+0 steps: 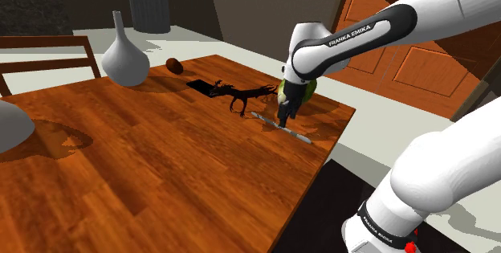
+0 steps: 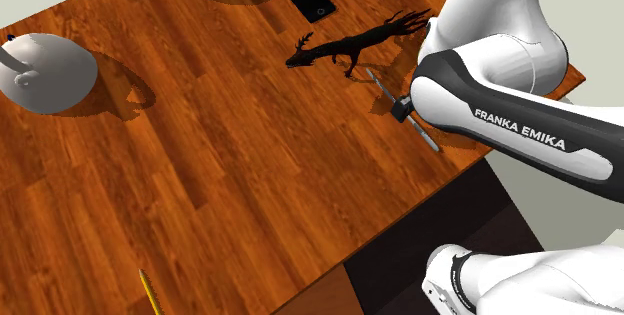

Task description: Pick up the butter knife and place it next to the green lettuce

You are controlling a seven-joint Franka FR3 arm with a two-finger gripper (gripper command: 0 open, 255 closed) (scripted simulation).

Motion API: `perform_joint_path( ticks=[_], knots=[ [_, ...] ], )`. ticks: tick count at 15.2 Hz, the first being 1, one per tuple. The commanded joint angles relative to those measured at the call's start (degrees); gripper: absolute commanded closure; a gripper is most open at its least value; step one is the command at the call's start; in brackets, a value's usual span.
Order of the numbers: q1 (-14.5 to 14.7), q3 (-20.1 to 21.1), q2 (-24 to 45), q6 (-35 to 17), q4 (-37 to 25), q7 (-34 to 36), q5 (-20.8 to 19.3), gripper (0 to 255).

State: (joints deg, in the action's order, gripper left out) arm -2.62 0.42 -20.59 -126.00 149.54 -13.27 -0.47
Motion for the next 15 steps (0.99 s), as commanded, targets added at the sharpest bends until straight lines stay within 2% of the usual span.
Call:
perform_joint_path(
  ticks=[1, 3, 7, 15],
  knots=[
    [0.0, 0.0, 0.0, 0.0, 0.0, 0.0, 0.0, 0],
    [0.0, 0.0, 0.0, 0.0, 0.0, 0.0, 0.0, 0],
    [0.0, 0.0, -3.4, 8.3, -4.9, 0.0, 0.1, 0],
    [0.0, 0.0, -3.4, 8.3, -4.9, 0.0, 0.1, 0]
  ],
)
